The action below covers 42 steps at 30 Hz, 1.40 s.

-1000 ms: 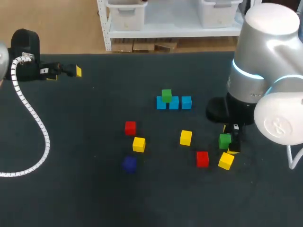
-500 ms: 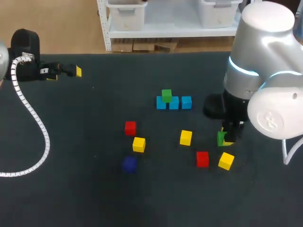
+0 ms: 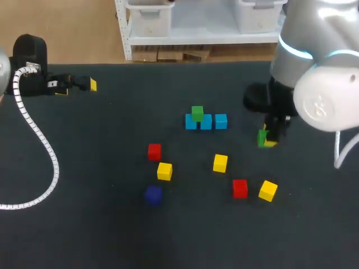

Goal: Place the blue cubes, place green cubes on the blue cubes, place the yellow cubes on the green cubes, then place the red cubes on the yellow cubes, and place purple cube on the red cubes.

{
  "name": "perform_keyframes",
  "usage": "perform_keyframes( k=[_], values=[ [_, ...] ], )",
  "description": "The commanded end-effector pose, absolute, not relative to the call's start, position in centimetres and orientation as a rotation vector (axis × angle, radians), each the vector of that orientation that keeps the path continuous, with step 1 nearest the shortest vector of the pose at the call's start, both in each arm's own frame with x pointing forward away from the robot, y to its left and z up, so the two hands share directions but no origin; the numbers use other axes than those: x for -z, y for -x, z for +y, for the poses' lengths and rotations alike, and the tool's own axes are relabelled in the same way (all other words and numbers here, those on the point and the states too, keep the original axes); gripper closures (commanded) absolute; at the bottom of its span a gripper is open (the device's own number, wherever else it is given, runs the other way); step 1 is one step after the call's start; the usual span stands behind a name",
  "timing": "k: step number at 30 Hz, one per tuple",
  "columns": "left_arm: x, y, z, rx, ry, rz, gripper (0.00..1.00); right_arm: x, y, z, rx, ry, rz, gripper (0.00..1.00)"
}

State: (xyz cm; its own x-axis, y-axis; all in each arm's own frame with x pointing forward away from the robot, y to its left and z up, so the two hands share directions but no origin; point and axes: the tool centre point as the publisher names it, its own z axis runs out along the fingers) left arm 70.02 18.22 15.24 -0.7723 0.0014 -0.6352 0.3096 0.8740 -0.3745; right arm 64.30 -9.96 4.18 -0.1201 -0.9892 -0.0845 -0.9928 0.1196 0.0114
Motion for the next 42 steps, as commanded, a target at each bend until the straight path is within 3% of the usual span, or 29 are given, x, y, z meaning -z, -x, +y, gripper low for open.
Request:
perform_keyframes(
  k=[1,16,42],
  values=[
    [-15.1,-70.0,18.4,0.631,-0.229,2.379,0.00,-5.1,-65.8,-8.3,-0.127,2.075,2.311,1.00],
    [-15.1,-70.0,18.4,0.631,-0.229,2.379,0.00,-6.0,-69.7,-2.6,-0.208,2.183,2.194,1.00],
    [-15.1,-70.0,18.4,0.631,-0.229,2.379,0.00,-4.0,-72.7,0.1,-0.170,2.209,2.213,1.00]
  ],
)
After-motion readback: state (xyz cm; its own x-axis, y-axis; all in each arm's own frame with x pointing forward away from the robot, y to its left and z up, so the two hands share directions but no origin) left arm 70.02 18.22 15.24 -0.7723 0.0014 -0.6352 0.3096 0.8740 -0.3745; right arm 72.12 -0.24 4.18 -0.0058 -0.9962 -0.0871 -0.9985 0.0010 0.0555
